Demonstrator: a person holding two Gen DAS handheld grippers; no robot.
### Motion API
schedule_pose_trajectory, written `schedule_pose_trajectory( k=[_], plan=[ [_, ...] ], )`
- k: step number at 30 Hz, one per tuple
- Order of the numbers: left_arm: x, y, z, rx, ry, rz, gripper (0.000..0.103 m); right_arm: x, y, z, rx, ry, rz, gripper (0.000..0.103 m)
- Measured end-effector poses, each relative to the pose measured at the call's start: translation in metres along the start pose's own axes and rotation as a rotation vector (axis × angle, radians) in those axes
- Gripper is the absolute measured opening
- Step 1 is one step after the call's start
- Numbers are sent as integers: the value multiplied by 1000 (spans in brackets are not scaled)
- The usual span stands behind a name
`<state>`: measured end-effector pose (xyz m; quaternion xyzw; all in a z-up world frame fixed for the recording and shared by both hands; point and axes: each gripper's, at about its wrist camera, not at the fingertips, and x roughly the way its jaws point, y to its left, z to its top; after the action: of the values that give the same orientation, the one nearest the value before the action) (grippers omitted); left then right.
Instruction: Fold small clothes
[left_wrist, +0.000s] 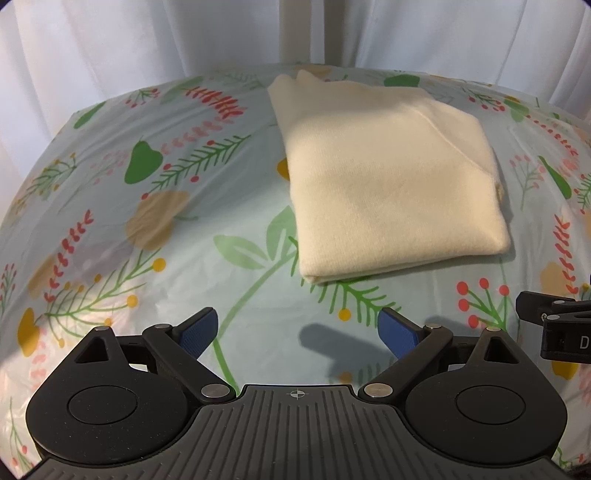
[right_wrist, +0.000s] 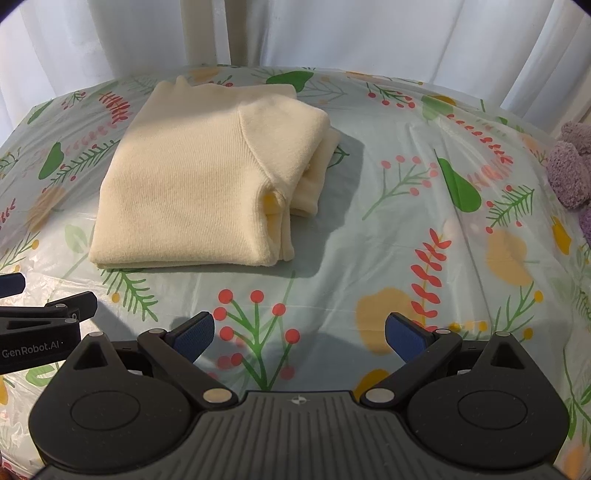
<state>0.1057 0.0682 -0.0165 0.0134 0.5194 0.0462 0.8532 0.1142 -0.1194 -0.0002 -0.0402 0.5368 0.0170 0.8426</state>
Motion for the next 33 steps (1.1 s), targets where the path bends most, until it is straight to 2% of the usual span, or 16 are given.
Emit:
schedule_pose_trajectory(
  k=[33],
  plan=[
    [3,1,0,13,8,-2,97,-1,-2,2,11,-2,-8,99]
  ],
)
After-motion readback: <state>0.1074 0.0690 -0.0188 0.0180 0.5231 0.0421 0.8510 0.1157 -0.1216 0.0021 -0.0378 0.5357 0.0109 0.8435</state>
